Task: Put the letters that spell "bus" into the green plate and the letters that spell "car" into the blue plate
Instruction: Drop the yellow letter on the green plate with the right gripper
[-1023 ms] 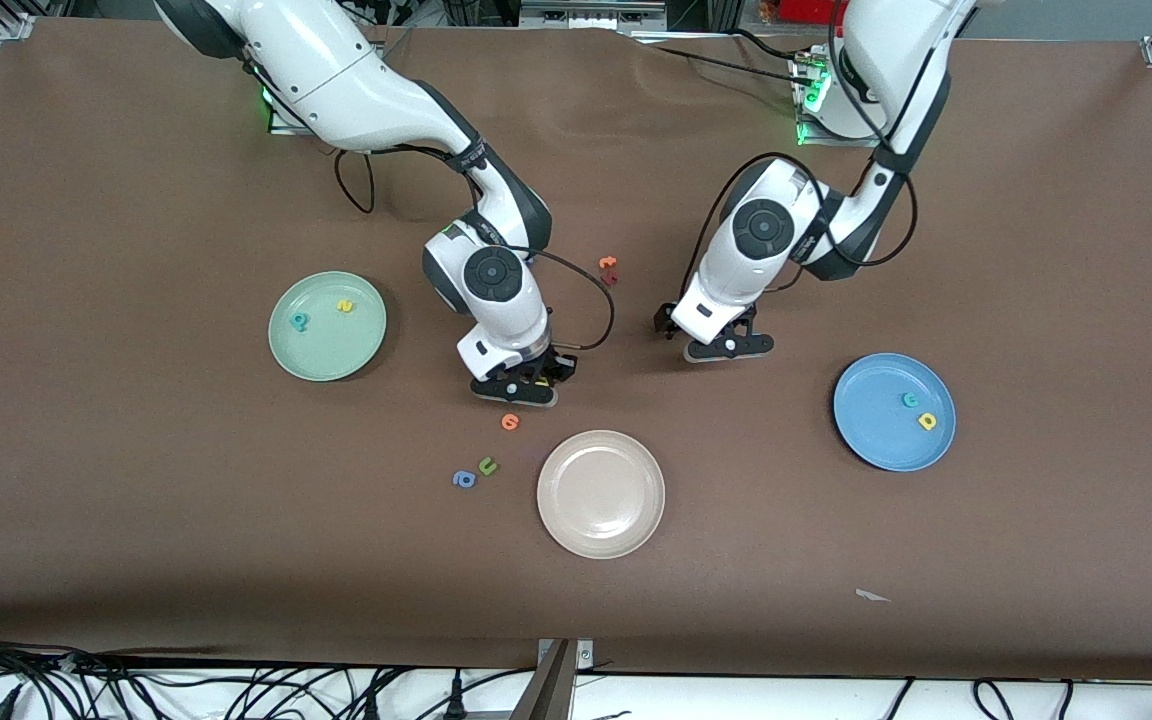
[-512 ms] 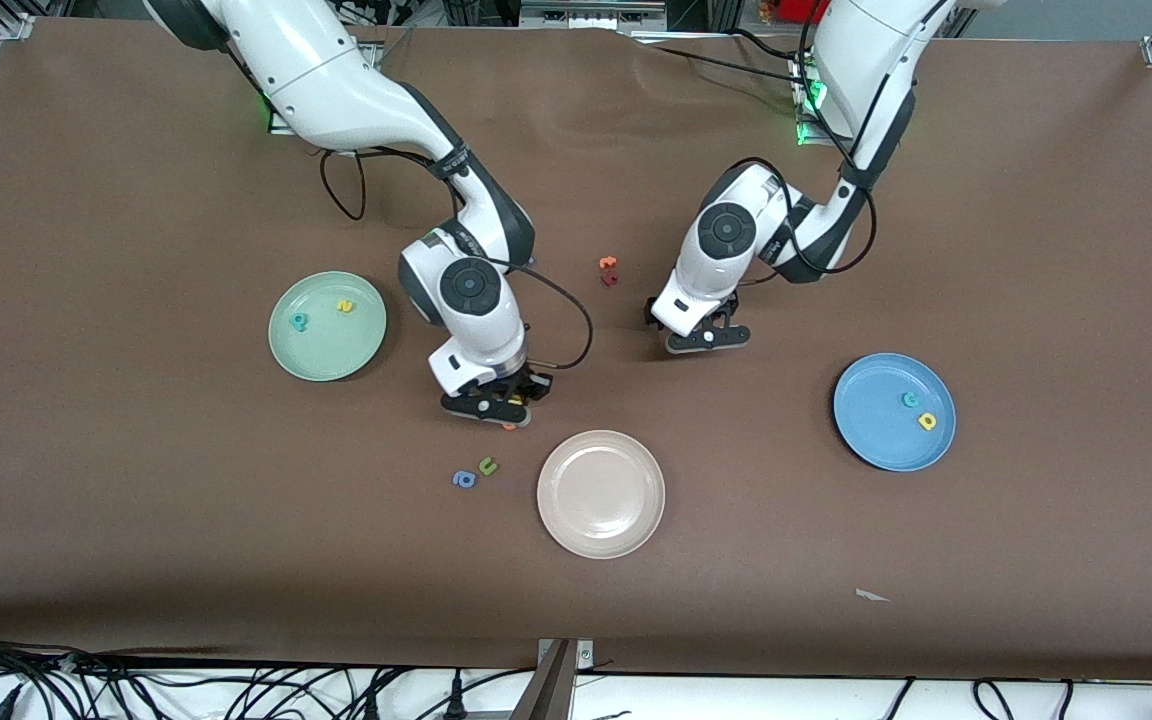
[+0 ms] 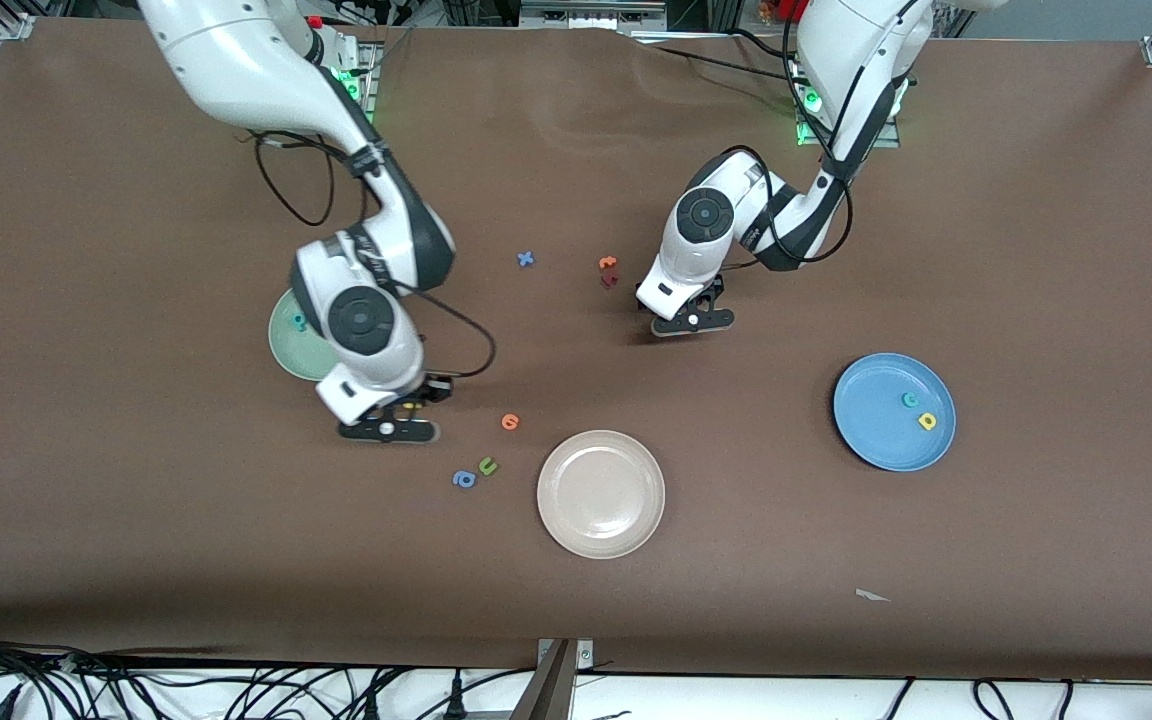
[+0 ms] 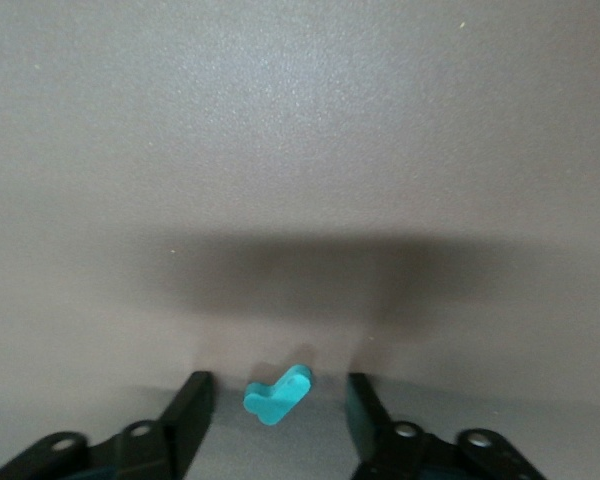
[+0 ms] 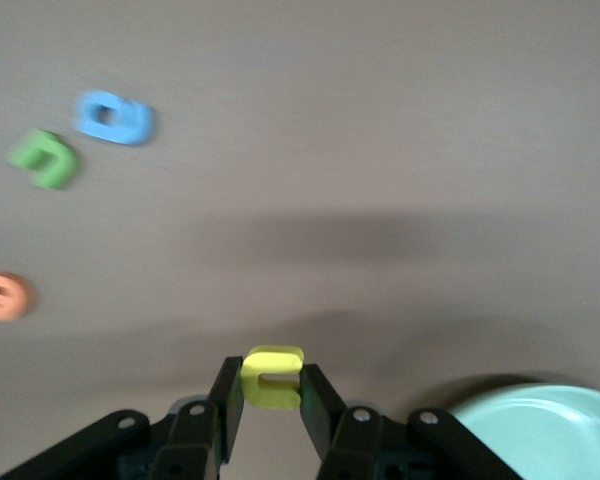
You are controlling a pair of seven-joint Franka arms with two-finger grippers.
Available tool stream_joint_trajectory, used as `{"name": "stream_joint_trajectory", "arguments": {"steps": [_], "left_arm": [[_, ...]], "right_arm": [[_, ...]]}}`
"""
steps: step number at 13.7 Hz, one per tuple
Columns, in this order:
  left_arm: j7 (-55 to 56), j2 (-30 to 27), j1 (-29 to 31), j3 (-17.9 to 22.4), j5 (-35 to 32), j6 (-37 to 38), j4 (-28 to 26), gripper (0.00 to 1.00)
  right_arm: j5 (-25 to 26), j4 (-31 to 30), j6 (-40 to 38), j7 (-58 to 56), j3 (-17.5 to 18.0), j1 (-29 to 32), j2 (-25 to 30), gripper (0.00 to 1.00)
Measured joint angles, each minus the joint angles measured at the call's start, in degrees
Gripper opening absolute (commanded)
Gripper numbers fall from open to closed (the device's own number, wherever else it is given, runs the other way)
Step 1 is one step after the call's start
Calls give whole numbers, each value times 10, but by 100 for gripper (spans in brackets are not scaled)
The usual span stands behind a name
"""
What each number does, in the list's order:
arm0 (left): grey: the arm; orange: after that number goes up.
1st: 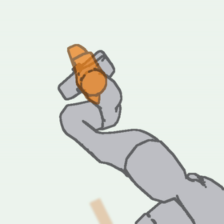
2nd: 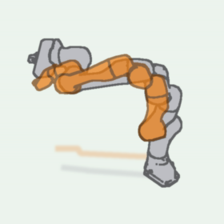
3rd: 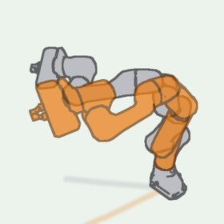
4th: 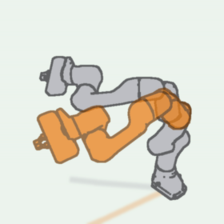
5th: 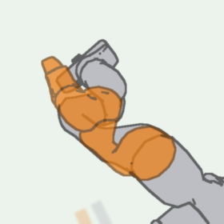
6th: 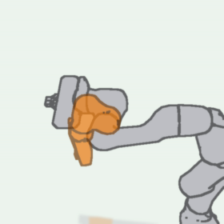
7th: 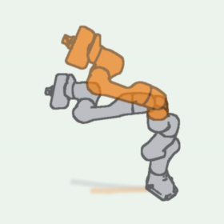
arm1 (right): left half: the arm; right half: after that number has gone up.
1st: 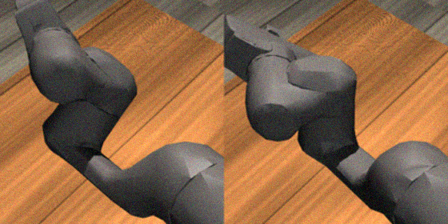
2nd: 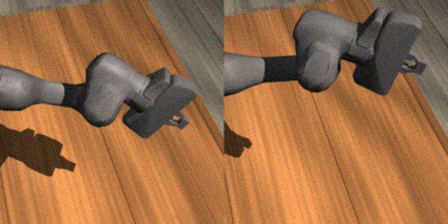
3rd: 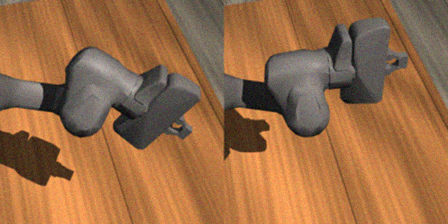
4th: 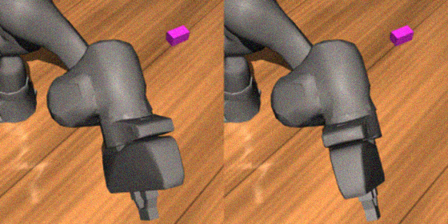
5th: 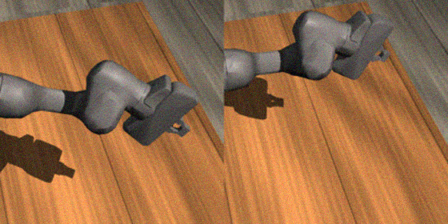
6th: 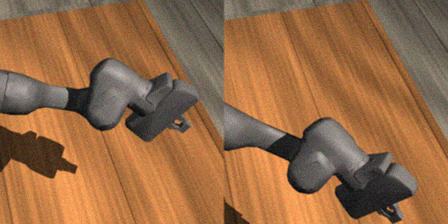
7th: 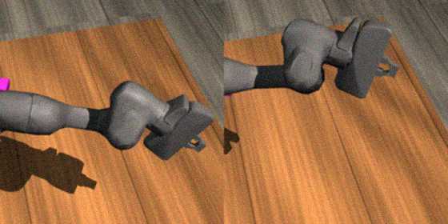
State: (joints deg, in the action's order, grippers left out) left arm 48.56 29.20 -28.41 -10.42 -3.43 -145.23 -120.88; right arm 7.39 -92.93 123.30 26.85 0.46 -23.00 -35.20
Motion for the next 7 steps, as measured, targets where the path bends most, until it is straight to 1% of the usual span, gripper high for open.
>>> {"name": "stream_joint_trajectory", "arguments": {"steps": [2,3,4,6,7], "left_arm": [[2,0,0,1,0,0,0,57],[2,-1,0,1,0,0,0,54],[3,-1,0,1,0,0,0,52],[3,-1,0,1,0,0,0,48],[4,-2,0,1,0,0,0,46]], "right_arm": [[0,-72,1,-48,0,28,43,16],[0,-114,8,-66,-1,40,67,16],[0,-160,28,-80,-3,47,89,16],[0,-257,88,-103,-21,50,126,17],[0,-294,111,-114,-29,51,137,19]]}}
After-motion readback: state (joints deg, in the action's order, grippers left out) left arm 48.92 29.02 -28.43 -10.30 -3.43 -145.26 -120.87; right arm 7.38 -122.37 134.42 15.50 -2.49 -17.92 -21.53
